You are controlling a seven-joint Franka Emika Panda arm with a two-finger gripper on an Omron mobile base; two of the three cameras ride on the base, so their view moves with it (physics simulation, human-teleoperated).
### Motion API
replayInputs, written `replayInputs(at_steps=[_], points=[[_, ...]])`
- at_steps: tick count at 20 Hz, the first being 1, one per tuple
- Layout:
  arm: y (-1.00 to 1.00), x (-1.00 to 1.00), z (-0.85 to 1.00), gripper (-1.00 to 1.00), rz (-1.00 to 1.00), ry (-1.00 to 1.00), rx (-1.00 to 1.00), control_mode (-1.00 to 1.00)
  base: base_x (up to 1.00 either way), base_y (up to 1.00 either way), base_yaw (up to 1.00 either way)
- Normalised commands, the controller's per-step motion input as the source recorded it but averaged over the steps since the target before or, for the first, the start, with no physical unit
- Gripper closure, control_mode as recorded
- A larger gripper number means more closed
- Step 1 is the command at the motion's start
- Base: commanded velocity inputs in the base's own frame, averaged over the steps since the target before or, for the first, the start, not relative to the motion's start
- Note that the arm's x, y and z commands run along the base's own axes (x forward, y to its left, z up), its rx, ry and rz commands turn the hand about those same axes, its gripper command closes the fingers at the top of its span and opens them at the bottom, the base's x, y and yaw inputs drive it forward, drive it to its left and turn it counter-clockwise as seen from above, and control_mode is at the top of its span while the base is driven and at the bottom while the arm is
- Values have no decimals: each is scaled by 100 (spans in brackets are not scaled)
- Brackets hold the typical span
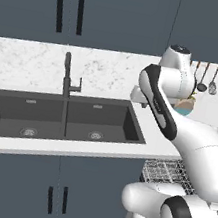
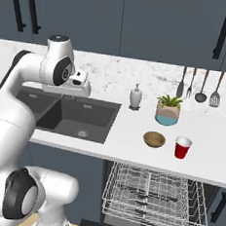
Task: Pick up the cup and bowl from the counter, place them in the dishwasher, and close the dishwasher door.
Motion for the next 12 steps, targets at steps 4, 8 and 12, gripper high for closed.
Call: replayInputs(at_steps=[4, 8, 12], points=[[0, -29, -3, -100, 0, 1, -1, -100, 0, 0, 0], [-20, -62, -34, -100, 0, 15, -8, -100, 0, 0, 0], [-27, -70, -55, -100, 0, 6, -7, -100, 0, 0, 0]])
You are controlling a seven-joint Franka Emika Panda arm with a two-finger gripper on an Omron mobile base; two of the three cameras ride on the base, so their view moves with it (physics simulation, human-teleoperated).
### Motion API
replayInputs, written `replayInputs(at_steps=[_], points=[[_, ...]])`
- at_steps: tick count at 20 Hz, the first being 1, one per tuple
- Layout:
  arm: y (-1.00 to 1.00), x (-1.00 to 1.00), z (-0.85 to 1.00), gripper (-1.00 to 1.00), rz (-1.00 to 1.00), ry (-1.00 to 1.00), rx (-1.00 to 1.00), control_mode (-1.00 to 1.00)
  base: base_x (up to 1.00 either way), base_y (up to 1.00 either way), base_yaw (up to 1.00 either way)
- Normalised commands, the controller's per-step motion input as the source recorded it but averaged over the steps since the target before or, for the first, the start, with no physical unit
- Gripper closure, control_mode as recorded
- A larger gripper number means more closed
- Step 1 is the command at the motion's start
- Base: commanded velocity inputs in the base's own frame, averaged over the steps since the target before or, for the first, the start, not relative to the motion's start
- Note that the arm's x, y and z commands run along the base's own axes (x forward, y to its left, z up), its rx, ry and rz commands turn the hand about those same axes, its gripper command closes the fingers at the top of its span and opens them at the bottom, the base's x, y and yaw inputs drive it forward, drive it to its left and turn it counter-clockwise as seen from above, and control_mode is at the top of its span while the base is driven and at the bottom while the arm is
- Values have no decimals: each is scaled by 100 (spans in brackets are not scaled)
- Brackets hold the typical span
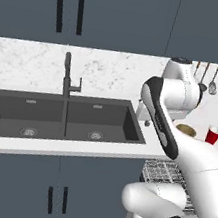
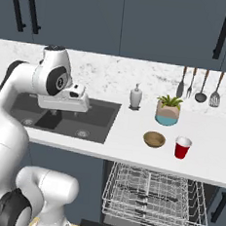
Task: Pick up the cup and bowl from the counter, place them in the dishwasher, and close the dishwasher door.
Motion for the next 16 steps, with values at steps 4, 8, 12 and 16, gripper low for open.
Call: replayInputs(at_steps=[4, 8, 12, 16], points=[[-57, -42, -48, -100, 0, -1, 0, -100, 0, 0, 0], [-74, -5, -34, -100, 0, -7, 0, -100, 0, 0, 0], [-79, 30, -19, -100, 0, 11, 0, -100, 0, 0, 0], [-78, 28, -20, -100, 0, 1, 0, -100, 0, 0, 0]])
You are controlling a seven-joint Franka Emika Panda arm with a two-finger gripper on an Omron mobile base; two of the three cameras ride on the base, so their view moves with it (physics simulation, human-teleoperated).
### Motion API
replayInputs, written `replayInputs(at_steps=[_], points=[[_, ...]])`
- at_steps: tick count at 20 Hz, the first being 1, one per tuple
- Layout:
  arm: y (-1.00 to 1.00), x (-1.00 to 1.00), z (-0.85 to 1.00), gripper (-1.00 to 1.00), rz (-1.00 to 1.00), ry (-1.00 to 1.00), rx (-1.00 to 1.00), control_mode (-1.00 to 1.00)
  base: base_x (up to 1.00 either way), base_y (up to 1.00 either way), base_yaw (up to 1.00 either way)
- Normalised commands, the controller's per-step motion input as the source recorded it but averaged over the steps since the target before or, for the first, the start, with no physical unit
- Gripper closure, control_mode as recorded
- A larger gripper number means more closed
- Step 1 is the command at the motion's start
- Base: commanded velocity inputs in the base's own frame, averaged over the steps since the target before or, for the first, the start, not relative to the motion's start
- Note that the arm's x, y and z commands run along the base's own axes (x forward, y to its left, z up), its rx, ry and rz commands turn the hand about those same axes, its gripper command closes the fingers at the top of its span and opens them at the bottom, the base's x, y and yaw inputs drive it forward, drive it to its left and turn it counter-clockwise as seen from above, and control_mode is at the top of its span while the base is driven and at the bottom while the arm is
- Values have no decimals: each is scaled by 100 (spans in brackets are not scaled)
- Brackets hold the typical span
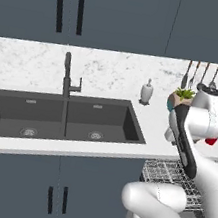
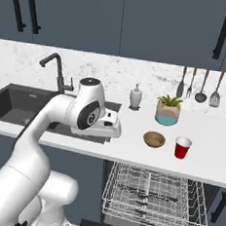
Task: Pick up the cup and bowl from the counter, place them in the dishwasher, and close the dishwasher door.
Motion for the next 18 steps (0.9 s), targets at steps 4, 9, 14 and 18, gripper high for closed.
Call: replayInputs(at_steps=[4, 9, 14, 18], points=[[-80, 40, -19, -100, 0, 2, 1, -100, 0, 0, 0], [-74, 47, -21, -100, 0, 1, 1, -100, 0, 0, 0], [-68, 46, -26, -100, 0, 0, 1, -100, 0, 0, 0], [-56, 23, -16, -100, 0, -12, 1, -100, 0, 0, 0]])
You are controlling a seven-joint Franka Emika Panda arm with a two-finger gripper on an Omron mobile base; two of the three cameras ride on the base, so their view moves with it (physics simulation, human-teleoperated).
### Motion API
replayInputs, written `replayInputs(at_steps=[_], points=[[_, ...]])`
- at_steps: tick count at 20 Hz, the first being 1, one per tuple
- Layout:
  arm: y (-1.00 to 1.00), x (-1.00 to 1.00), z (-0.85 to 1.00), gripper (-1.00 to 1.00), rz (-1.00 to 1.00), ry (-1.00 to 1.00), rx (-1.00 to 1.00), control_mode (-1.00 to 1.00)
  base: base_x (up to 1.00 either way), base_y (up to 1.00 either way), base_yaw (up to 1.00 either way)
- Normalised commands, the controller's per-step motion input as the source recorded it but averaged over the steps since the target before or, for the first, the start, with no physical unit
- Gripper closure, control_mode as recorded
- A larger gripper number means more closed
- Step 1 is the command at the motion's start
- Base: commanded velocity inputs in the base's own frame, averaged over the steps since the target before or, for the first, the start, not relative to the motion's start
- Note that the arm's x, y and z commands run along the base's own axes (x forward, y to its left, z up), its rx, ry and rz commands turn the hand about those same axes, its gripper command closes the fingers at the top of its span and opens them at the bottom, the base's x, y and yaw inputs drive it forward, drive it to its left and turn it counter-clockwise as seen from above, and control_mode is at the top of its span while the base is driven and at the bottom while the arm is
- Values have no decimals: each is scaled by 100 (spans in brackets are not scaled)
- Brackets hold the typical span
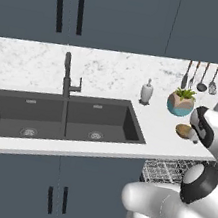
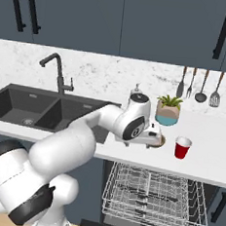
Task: Pick up the cup and bowl from the counter, place them in the dishwasher, and close the dishwasher door.
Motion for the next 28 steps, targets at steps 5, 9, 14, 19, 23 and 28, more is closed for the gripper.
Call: replayInputs(at_steps=[5, 9, 14, 19, 23, 28], points=[[-30, 27, -2, -100, 0, -23, 1, -100, 0, 0, 0], [-35, 32, -3, -100, 0, -7, 3, -100, 0, 0, 0], [-34, 22, 0, -100, 0, 3, 3, -100, 0, 0, 0], [-31, 25, 0, -100, 0, 12, 0, -100, 0, 0, 0], [-34, 33, -6, -100, 0, 3, 0, -100, 0, 0, 0], [-37, 27, -9, -100, 0, 0, 0, -100, 0, 0, 0]])
